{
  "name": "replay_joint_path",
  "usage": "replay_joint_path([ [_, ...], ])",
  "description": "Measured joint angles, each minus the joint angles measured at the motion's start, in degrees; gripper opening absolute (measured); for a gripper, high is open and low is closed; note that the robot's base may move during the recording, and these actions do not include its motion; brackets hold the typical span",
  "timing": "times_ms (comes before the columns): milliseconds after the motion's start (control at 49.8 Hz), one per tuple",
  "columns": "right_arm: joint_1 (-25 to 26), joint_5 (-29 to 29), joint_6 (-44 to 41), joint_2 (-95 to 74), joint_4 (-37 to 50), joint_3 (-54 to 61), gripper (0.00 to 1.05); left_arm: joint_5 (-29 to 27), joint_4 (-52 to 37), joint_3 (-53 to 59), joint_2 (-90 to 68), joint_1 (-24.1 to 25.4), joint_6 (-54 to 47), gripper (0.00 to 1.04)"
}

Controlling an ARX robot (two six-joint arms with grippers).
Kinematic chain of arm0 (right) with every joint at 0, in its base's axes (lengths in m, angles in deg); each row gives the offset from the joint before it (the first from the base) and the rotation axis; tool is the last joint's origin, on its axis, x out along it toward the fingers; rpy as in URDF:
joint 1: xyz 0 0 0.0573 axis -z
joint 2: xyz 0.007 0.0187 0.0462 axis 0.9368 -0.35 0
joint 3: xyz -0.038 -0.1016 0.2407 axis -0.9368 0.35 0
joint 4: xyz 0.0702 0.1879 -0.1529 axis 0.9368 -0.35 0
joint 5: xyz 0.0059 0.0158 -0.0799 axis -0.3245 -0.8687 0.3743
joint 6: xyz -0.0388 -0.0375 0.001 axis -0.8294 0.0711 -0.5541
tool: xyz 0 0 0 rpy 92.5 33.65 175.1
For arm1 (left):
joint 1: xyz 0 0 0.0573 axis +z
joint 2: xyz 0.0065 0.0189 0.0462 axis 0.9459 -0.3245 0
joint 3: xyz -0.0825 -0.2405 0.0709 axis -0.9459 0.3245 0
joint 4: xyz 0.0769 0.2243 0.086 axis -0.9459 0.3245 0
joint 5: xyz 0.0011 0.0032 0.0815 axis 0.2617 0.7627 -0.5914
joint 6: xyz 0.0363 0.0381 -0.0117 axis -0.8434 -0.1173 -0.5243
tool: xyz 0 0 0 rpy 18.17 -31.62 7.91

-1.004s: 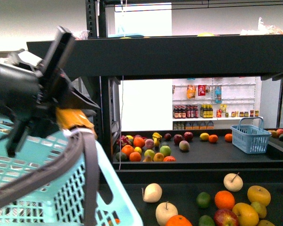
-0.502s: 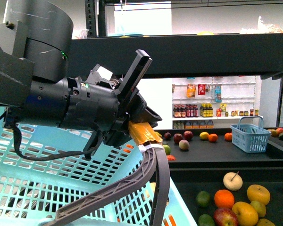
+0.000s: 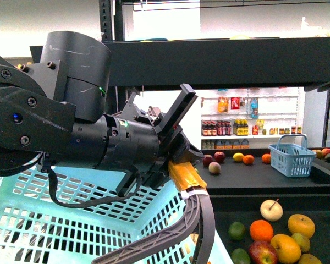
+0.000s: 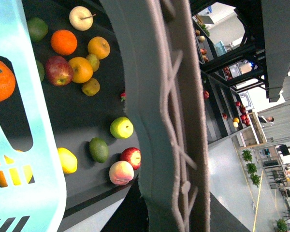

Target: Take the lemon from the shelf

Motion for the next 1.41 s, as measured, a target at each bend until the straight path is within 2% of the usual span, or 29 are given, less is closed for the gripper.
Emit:
replay_joint_path([
  [261,0.02,0.0,0.0,0.0,0.0,0.0,0.97,-0.35,-0.22,0.0,-0.22,-0.28,-0.87,0.08],
  [281,-0.2,0.92,-0.46,-0.04,0.2,0.07,0.97,-0.35,-0.22,0.0,-0.22,-0.28,-0.87,0.08],
  [402,-5.4,19.32,-7.17,-2.78,8.72,0.09,0.97,-0.28,-0.22,0.0,-0.22,-0.28,-0.85,0.08],
  [442,-5.09,21.55,-7.93,-5.31,10.45,0.0,0.97,-0.37,-0.22,0.0,-0.22,-0.31,-0.92,0.08],
  [482,-4.15,21.44,-8.15,-8.09,12.11,-0.04,0.97,-0.35,-0.22,0.0,-0.22,-0.33,-1.07,0.08],
  [602,1.33,14.91,-8.0,-22.8,21.44,-2.51,0.97,-0.28,-0.22,0.0,-0.24,-0.44,-1.14,0.08],
  [703,7.02,7.67,-7.19,-39.36,30.69,-9.49,0.97,-0.39,-0.22,0.0,-0.24,-0.44,-1.11,0.08],
  [783,9.22,3.41,-6.82,-51.45,33.94,-15.74,0.97,-0.37,-0.22,0.0,-0.24,-0.44,-1.2,0.08],
  [863,9.84,-0.76,-6.03,-63.67,32.57,-22.34,0.97,-0.35,-0.22,0.0,-0.24,-0.44,-1.16,0.08],
  [984,9.57,-6.64,-4.31,-87.01,25.62,-35.58,0.97,-0.24,-0.22,-0.02,-0.24,-0.46,-1.16,0.08],
  [1184,8.13,-8.22,-5.18,-109.02,21.14,-53.24,0.97,-0.22,-0.22,-0.02,-0.37,-0.46,-1.29,0.08],
  [1405,6.91,-11.17,-7.89,-125.7,14.88,-68.65,0.97,-0.31,-0.22,-0.02,-0.37,-0.46,-1.29,0.08],
])
